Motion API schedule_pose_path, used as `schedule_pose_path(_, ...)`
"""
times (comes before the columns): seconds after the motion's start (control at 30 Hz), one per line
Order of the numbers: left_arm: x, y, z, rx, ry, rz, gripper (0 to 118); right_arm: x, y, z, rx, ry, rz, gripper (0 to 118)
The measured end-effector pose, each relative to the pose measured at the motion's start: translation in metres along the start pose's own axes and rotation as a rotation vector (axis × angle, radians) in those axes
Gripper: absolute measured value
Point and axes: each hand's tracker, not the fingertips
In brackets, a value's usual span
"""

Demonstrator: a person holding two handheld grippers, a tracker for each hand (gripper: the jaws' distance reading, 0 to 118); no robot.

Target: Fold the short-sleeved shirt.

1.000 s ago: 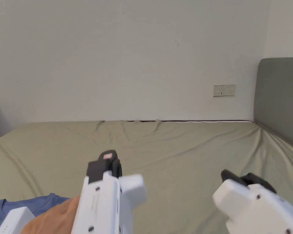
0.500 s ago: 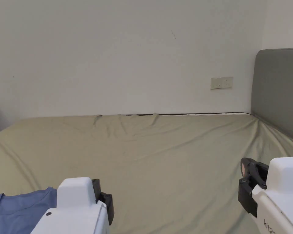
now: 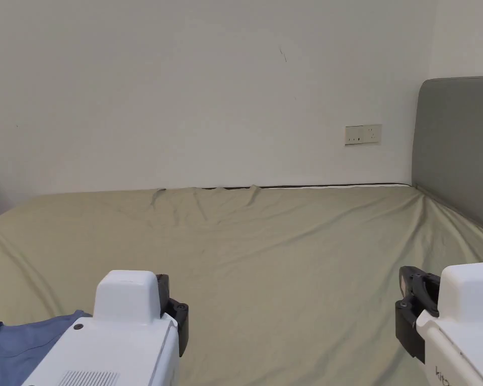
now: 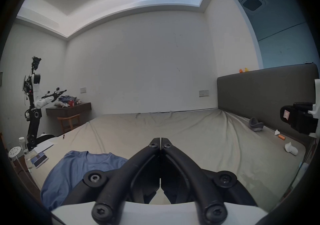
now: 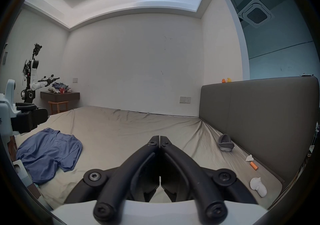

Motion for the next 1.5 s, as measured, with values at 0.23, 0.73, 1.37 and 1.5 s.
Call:
schedule_pose_path(0.23,-0.003,0.007,-0.002,0.005,0.004,0.026,0,0.003,0.001,0.000,-0.001,-0.006,0.003,0)
schedule_pose_path(0.73,-0.067,0.014,0.025,-0.004,0.168,0.050,0,-0.038,0.015,-0.022,0.012,0.117,-0.022,0)
schedule_pose_path(1.37,-0.238,-0.011,-0.021,-0.380,0.319,0.181,114,-0.193,0.027,-0.071,0.024,0.583,-0.031,0)
schedule_pose_path(1.5,-0.249,-0.045,-0.107,-0.500,0.222,0.214,114,-0.204,0.017,-0.100,-0.013,0.589,-0.024,0)
